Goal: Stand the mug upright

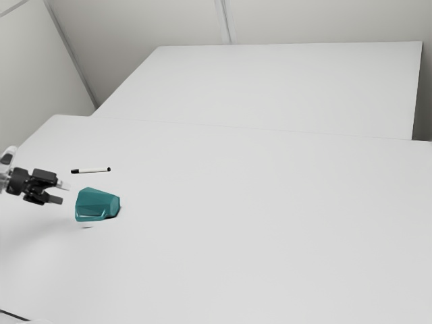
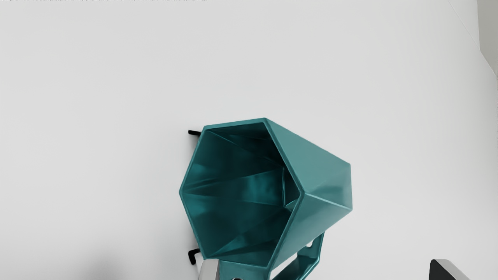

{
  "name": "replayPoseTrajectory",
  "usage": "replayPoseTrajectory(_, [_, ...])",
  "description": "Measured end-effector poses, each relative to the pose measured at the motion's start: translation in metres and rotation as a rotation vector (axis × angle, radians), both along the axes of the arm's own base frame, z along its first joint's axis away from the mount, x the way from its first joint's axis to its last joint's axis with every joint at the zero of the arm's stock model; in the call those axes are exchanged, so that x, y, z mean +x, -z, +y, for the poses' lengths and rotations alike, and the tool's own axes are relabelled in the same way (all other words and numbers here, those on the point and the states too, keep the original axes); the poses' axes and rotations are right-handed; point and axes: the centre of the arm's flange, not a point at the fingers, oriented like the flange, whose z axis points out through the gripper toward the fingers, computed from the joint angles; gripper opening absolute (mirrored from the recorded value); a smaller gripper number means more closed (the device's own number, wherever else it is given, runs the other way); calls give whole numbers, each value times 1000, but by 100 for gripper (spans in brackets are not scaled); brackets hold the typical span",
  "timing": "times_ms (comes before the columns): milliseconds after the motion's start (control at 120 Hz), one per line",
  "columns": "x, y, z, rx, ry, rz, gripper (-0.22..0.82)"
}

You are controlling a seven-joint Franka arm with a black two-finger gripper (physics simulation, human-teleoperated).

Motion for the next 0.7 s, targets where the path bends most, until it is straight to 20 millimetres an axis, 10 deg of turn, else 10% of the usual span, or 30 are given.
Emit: replayPoseTrajectory(700, [30, 31, -21, 16, 86, -65, 59])
